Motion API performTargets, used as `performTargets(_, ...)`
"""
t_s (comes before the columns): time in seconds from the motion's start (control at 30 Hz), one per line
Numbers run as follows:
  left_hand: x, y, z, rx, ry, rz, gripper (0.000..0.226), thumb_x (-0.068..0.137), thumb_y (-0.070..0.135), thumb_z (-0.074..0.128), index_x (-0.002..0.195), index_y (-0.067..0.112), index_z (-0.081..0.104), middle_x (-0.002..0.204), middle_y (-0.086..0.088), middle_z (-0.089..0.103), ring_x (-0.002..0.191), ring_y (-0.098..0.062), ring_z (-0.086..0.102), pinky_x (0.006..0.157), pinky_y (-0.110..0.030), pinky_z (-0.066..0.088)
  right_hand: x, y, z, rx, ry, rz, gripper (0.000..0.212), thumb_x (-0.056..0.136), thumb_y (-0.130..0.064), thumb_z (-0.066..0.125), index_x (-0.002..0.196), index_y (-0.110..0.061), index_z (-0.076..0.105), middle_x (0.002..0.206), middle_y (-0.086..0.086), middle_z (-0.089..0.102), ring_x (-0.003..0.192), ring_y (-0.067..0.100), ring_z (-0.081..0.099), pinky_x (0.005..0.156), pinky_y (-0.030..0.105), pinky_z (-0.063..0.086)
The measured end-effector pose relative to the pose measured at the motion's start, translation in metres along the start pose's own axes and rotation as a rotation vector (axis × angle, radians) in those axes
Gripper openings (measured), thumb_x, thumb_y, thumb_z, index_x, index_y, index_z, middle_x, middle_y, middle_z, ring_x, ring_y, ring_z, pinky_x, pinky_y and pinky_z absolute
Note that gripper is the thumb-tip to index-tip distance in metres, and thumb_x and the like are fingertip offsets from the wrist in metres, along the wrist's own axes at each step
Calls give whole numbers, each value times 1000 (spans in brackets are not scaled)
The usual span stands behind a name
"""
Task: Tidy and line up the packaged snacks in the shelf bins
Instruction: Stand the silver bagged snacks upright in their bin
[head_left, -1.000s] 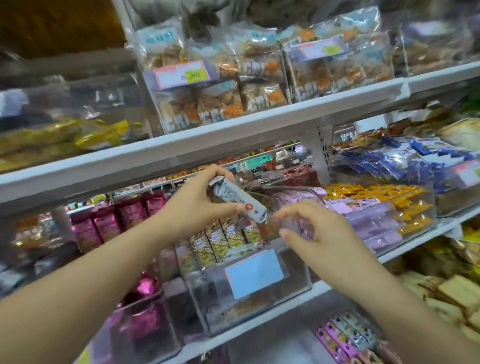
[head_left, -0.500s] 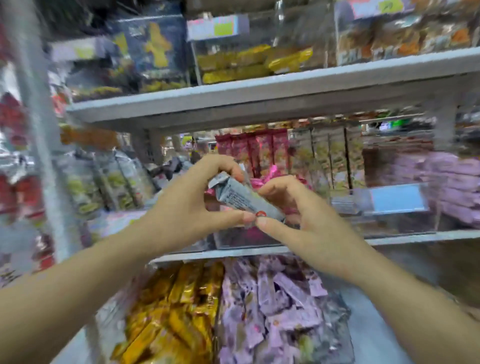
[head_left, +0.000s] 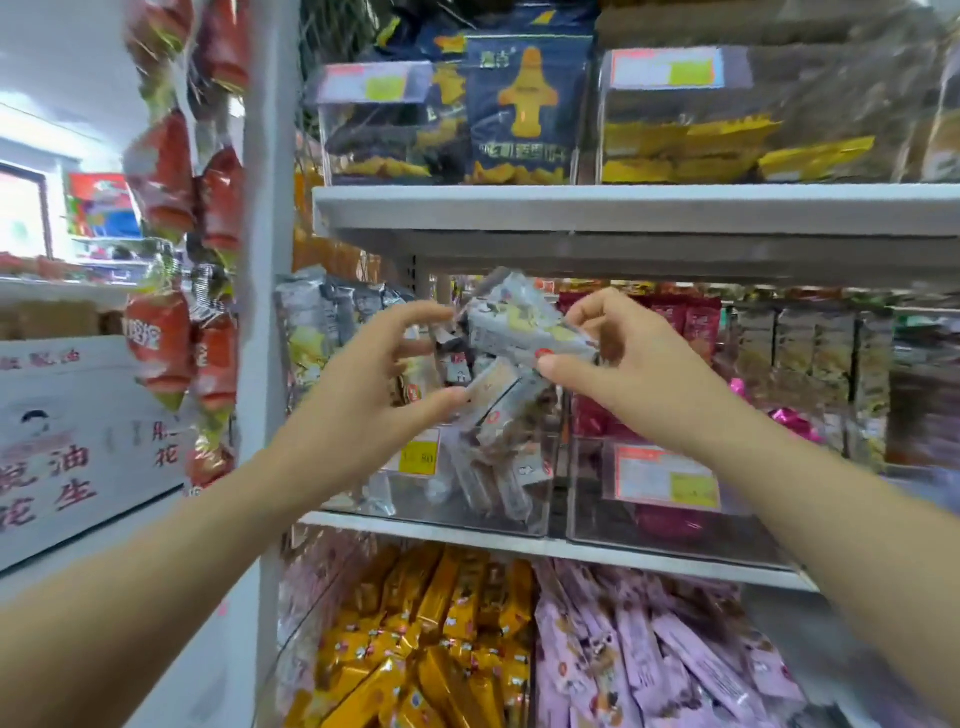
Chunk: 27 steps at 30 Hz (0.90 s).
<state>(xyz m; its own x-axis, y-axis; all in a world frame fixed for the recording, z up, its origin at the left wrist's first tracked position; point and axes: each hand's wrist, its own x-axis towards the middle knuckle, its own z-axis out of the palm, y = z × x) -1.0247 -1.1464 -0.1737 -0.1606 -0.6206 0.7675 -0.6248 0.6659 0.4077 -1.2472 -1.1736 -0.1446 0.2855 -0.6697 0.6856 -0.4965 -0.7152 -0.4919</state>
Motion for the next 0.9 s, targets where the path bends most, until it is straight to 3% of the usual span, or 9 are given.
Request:
performTargets(0.03, 3, -13, -3, 112, 10, 4, 41, 81, 35, 68, 114, 44, 46, 110, 30, 49, 101, 15, 48, 91, -8, 40, 13, 1, 1, -82, 60, -3, 29, 82, -37, 69, 98, -22, 51, 80, -4, 50, 64, 7, 44, 55, 11, 33)
performTargets(0.1, 7, -37, -4, 288, -14, 33, 27, 86, 29, 66, 111, 32, 57, 108, 17, 55, 103, 0, 53, 94, -29, 46, 37, 3, 5, -186, 122, 10, 32, 83, -36, 68, 100, -17, 50, 77, -6, 47, 63, 5, 41, 51, 12, 32)
performTargets(0.17, 8, -51, -1, 367, -56, 56, 16, 88, 28, 63, 105, 29, 63, 100, 15, 57, 96, -7, 57, 86, -38, 50, 57, 7, 14, -259, 127, 19, 33, 84, -37, 67, 101, -17, 48, 78, -9, 46, 63, 2, 41, 55, 17, 35)
performTargets(0.3, 5, -59, 4, 380, -120, 40, 15, 91, 27, 60, 105, 29, 65, 94, 20, 56, 88, -1, 57, 80, -33, 53, 80, 12, 32, -426, -152, 23, 38, 83, -37, 69, 107, -20, 45, 102, 3, 56, 83, 16, 54, 68, 31, 43)
performTargets(0.4, 4, -64, 5, 352, -112, 42, 26, 91, 32, 59, 117, 33, 59, 115, 18, 55, 100, -5, 57, 86, -35, 52, 87, 15, 37, -573, -274, -23, 44, 79, -35, 74, 111, -23, 46, 117, 2, 53, 104, 23, 52, 85, 35, 45)
performTargets(0.57, 8, -63, 8, 366, -76, 110, 47, 90, 41, 53, 135, 42, 42, 143, 20, 31, 124, -8, 43, 98, -39, 46, 87, 7, 32, -621, -373, -136, 16, 83, -17, 67, 92, -27, 58, 100, -11, 53, 96, 13, 51, 74, 26, 37)
performTargets(0.7, 17, -57, 17, 442, -81, 146, 42, 93, 38, 53, 134, 39, 46, 148, 18, 30, 130, -9, 38, 97, -34, 43, 87, -2, 29, -637, -496, -152, 25, 83, -11, 64, 73, -33, 62, 118, -8, 64, 109, 11, 56, 93, 29, 43)
performTargets(0.83, 21, -56, 21, 442, -95, 114, 33, 94, 38, 51, 127, 39, 52, 127, 19, 50, 100, -8, 57, 81, -26, 44, 81, -1, 33, -567, -503, -187, 18, 85, -11, 63, 88, -29, 65, 102, -14, 65, 95, 3, 55, 75, 9, 38)
performTargets(0.9, 22, -56, 20, 482, -77, 119, 31, 94, 37, 52, 125, 37, 55, 124, 17, 54, 105, -8, 54, 85, -26, 41, 78, 3, 35, -578, -459, -205, 25, 88, -14, 62, 109, -27, 62, 114, -12, 61, 105, 3, 51, 81, 8, 35)
